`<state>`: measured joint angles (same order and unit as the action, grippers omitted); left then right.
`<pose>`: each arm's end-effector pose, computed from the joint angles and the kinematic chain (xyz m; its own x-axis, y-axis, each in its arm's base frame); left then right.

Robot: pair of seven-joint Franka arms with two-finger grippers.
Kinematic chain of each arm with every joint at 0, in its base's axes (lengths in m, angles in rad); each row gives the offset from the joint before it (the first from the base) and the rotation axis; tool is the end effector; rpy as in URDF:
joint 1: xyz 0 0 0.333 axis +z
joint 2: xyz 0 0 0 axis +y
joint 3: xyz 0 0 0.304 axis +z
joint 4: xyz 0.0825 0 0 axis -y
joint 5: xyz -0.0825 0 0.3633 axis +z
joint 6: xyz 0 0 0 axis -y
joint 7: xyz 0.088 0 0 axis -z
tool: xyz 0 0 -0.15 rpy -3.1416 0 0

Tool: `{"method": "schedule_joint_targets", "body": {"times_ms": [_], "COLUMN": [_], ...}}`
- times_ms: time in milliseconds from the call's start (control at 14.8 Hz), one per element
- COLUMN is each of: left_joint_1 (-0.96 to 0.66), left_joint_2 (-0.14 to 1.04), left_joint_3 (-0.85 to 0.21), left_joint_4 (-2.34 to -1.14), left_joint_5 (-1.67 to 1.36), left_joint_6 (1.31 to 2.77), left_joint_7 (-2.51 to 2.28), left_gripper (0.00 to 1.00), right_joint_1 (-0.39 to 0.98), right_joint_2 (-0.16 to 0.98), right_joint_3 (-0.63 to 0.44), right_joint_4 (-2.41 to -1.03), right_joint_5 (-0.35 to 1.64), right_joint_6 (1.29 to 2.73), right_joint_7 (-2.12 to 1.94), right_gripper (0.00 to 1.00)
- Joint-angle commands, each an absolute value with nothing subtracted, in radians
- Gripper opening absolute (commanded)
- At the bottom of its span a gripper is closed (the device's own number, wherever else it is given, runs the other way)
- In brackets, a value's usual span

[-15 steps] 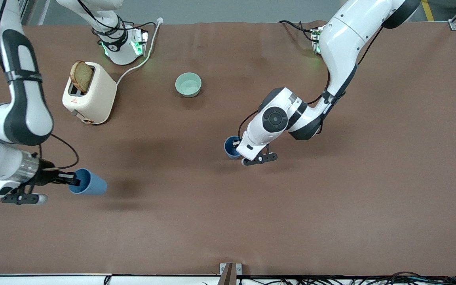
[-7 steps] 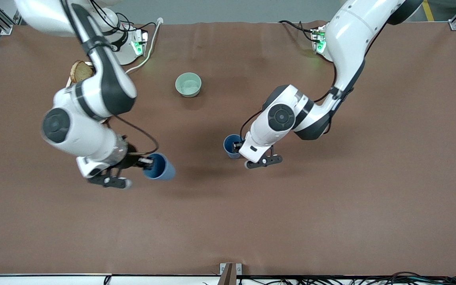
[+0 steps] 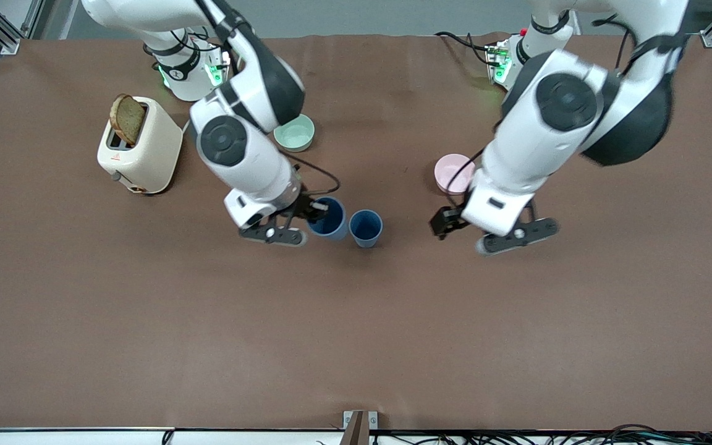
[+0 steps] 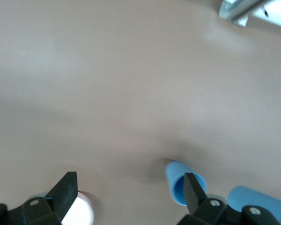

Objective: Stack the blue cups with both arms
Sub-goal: 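Release the left gripper's cup while the right gripper stacks its cup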

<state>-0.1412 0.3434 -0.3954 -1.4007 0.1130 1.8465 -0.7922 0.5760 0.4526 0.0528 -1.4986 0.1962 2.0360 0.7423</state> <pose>0.5833 -0.2922 0.4837 0.9622 0.2612 0.0768 0.2528 -0.9619 0.1039 0.5387 0.4090 0.3725 0.9783 -0.1904 -0.0822 -0.2034 -0.9583 -0.2009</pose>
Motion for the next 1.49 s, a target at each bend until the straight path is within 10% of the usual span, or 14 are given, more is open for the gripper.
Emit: {"method": "schedule_joint_targets", "body": {"times_ms": [0, 880, 1421], "left_joint_1": [-0.072, 0.005, -0.031], "left_joint_2": [0.235, -0.104, -0.101], "left_joint_3": [-0.391, -0.19, -0.127], "left_joint_4": [-1.417, -1.627, -1.628], "left_joint_5": [0.135, -0.008, -0.002], "left_joint_6": [1.769, 1.555, 1.554], "left_joint_7": [-0.642, -0.106, -0.086], "left_gripper": [1.0, 1.0, 1.0], "right_joint_1": [0.633, 0.683, 0.673], "right_joint_2": [0.482, 0.538, 0.546], "right_joint_3": [0.04, 0.037, 0.034], "right_joint_4": [-1.497, -1.503, -1.512], "right_joint_5": [0.212, 0.199, 0.158], "right_joint_6": [2.106, 2.177, 2.171], "right_joint_7": [0.827, 0.833, 0.827], "right_gripper": [0.01, 0.02, 0.02]}}
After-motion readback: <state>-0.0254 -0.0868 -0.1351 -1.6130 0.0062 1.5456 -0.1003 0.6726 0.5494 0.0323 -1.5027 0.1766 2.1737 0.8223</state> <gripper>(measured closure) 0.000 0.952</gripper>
